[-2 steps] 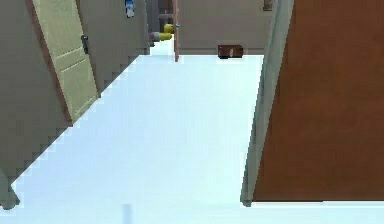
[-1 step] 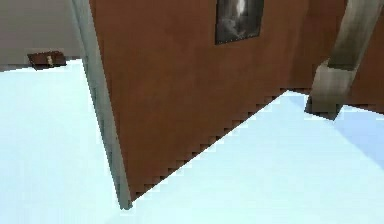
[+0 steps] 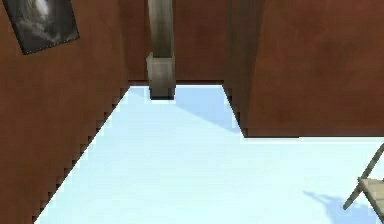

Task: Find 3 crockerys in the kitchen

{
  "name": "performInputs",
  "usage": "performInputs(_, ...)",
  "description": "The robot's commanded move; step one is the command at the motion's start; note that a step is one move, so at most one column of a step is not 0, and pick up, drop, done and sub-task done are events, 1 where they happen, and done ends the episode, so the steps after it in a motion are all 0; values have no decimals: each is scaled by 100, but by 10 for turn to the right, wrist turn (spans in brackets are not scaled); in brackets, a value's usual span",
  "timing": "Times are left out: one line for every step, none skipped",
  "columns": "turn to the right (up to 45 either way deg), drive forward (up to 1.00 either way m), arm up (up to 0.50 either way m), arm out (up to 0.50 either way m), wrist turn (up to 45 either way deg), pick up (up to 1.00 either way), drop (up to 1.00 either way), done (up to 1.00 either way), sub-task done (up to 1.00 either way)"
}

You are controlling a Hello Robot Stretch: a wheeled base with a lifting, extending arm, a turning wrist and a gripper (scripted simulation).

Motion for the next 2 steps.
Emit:
performInputs(180, 0, 0, 0, 0, 0, 0, 0, 0)
performInputs(30, 0, 0, 0, 0, 0, 0, 0, 0)
